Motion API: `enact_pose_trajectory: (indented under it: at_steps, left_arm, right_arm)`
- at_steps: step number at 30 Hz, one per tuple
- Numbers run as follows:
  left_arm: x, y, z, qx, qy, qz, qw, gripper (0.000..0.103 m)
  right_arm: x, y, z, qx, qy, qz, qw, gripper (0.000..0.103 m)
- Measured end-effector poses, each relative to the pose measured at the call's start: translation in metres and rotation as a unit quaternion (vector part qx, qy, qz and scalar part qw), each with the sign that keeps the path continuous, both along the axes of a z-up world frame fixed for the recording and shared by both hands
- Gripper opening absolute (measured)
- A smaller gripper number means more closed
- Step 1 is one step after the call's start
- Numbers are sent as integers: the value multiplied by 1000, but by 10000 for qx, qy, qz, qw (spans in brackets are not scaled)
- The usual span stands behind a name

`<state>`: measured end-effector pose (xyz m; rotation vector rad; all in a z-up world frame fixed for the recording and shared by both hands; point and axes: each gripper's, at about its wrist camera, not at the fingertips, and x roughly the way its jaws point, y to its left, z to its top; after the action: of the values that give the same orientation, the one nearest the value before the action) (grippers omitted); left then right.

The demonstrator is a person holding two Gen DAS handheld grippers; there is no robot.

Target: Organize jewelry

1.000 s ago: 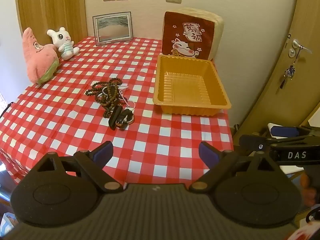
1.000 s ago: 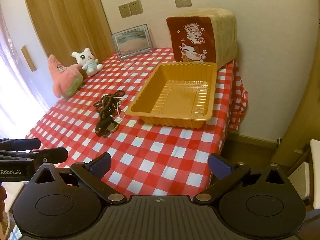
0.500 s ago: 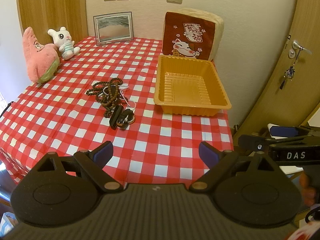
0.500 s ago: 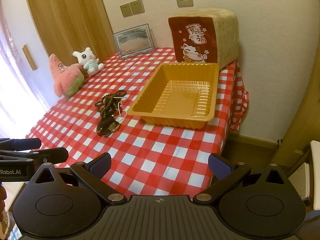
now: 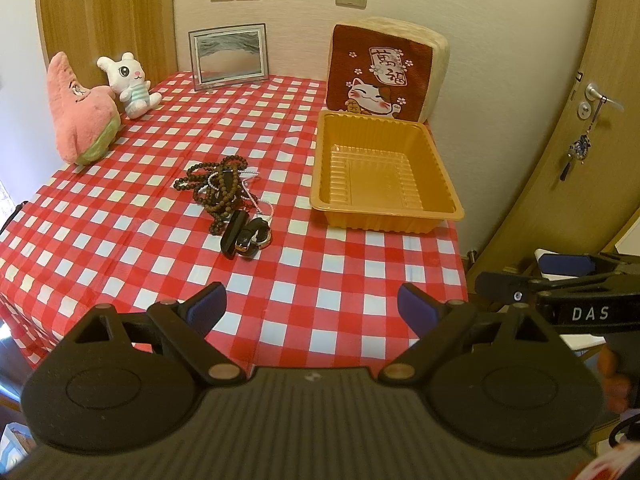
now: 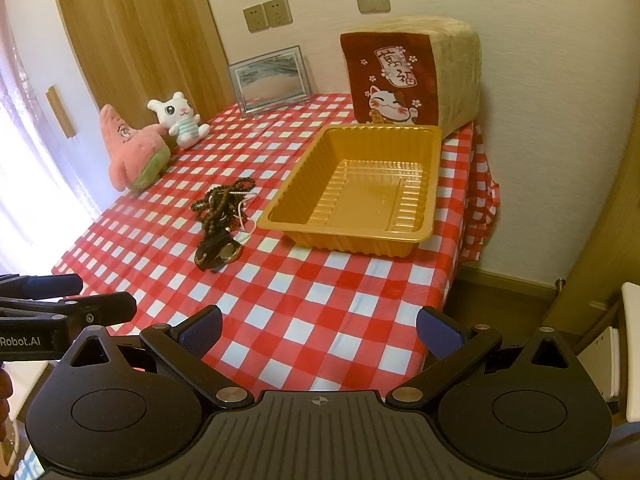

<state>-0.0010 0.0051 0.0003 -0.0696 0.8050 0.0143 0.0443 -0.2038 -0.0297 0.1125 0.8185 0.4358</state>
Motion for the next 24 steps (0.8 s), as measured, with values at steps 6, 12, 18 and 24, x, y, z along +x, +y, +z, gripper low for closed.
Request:
enact_pose_trajectory:
  at_steps: [6, 12, 18, 24]
  left_arm:
    - [0, 0, 0, 0, -3, -1, 10000, 92]
    - [0, 2, 0, -9, -5, -7, 10000, 92]
    - [0, 2, 0, -7, -12, -3, 10000, 92]
    - [-2, 7, 2, -22, -10, 9, 10000, 92]
  right_arm:
    - [-1, 2, 0, 4, -5, 8, 10000, 103]
    - [0, 5, 0, 3, -4, 26, 10000, 103]
    - [0, 6, 0, -8, -13, 37, 10000, 103]
    - [0, 7, 0, -4, -13, 45, 10000, 103]
